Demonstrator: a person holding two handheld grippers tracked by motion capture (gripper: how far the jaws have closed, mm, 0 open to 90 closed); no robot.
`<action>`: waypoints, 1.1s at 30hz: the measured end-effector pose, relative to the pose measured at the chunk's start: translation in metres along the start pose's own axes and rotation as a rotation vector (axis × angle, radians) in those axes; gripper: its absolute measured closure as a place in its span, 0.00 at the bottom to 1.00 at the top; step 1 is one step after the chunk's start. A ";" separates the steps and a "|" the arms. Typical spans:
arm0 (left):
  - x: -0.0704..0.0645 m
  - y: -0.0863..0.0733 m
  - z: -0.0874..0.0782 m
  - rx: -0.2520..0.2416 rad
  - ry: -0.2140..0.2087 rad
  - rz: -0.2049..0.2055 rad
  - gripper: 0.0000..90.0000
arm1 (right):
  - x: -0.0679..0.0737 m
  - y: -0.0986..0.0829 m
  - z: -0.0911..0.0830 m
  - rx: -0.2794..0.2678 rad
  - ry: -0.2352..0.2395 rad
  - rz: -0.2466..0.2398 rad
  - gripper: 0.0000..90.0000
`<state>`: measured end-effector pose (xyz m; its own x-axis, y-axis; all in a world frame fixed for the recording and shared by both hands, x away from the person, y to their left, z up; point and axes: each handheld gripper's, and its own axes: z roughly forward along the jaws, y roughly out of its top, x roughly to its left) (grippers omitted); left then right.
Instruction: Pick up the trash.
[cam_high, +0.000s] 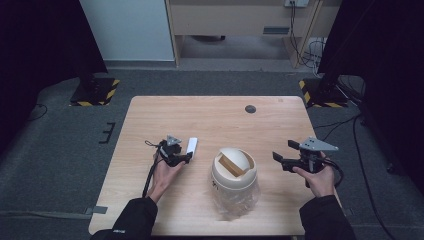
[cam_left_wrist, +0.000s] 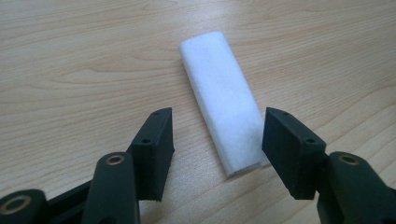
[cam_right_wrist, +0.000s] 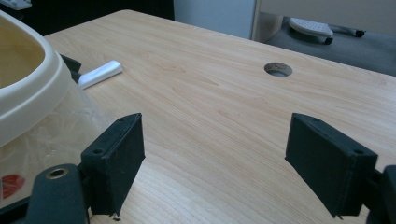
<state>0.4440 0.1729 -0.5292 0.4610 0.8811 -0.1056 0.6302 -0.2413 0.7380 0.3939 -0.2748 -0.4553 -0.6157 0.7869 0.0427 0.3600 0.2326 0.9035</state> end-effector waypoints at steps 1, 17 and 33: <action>0.000 0.000 0.001 0.003 -0.001 0.001 0.49 | 0.000 0.000 0.000 0.001 0.001 -0.002 0.22; -0.013 0.002 0.004 0.016 -0.020 -0.014 0.79 | 0.000 0.000 0.001 0.005 0.002 -0.002 0.21; -0.031 0.014 -0.035 -0.150 -0.007 0.155 0.91 | -0.004 0.008 -0.009 -0.064 -0.005 0.027 0.23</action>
<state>0.4168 0.1560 -0.4923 0.5499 0.8351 0.0127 0.4515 -0.3101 0.8367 0.3927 -0.2812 -0.4448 -0.6025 0.7955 0.0652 0.3306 0.1743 0.9275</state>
